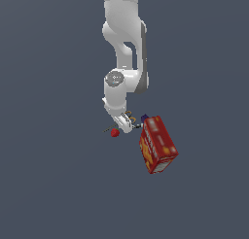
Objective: Pick up a designated object from a clutter of objects.
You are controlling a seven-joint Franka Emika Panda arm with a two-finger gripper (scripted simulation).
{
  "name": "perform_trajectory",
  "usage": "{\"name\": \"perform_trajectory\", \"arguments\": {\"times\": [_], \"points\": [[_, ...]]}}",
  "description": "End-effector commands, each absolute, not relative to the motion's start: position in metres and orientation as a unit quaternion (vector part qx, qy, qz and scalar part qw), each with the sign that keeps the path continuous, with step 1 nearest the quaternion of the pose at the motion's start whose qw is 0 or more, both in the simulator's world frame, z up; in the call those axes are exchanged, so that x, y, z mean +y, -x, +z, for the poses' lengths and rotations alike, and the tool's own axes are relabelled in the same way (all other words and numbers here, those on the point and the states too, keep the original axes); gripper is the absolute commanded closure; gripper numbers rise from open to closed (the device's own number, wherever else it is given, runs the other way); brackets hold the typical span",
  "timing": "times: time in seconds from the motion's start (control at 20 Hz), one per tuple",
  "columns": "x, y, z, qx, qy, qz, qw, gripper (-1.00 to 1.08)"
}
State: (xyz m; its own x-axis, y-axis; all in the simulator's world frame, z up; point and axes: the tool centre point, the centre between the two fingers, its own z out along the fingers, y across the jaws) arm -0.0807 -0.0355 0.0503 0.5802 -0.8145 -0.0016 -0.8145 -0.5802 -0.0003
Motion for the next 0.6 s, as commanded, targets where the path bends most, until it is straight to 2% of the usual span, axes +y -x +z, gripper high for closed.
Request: {"name": "perform_trajectory", "arguments": {"times": [0.0, 0.55], "points": [[-0.031, 0.074, 0.067, 0.458, 0.889, 0.000, 0.000, 1.08], [-0.005, 0.037, 0.159, 0.459, 0.888, -0.001, -0.001, 1.08]]}}
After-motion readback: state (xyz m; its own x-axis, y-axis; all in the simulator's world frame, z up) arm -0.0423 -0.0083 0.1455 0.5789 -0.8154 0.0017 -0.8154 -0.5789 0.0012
